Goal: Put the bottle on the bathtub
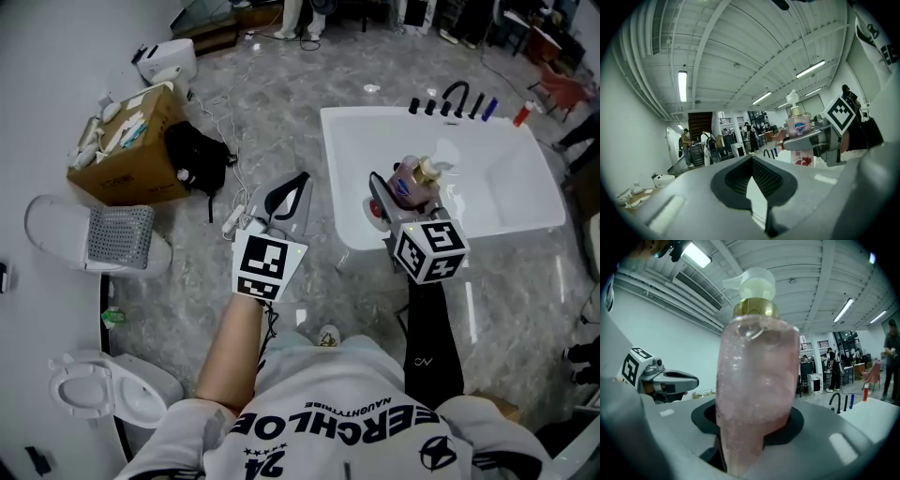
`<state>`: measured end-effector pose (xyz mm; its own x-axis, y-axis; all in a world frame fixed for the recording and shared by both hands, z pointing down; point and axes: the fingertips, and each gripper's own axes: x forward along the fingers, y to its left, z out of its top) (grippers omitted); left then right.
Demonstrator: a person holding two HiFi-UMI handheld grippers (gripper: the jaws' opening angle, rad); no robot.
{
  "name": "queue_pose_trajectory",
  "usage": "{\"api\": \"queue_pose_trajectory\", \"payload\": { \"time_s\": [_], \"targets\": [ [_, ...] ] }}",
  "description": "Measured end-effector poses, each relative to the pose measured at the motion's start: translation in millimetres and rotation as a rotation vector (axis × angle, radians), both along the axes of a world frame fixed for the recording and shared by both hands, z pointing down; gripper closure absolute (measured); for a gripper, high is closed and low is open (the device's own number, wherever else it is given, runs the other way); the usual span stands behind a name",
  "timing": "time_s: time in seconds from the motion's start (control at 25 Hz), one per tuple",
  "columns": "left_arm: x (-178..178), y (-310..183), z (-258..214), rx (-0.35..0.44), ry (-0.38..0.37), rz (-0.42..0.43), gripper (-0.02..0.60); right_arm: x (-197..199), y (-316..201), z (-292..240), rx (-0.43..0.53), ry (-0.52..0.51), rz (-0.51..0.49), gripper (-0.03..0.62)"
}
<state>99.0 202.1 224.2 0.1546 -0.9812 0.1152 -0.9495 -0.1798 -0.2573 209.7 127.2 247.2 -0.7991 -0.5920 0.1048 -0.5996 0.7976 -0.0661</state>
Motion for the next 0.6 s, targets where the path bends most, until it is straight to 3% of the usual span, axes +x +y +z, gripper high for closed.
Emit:
{"api": "queue_pose_trajectory", "payload": {
  "time_s": [0.6],
  "targets": [
    [-40,-38,4,-0.029,0.033,-0.048,0.581,-39,-36,3,-0.006,-0.025,-0.028,0.361]
  ]
}}
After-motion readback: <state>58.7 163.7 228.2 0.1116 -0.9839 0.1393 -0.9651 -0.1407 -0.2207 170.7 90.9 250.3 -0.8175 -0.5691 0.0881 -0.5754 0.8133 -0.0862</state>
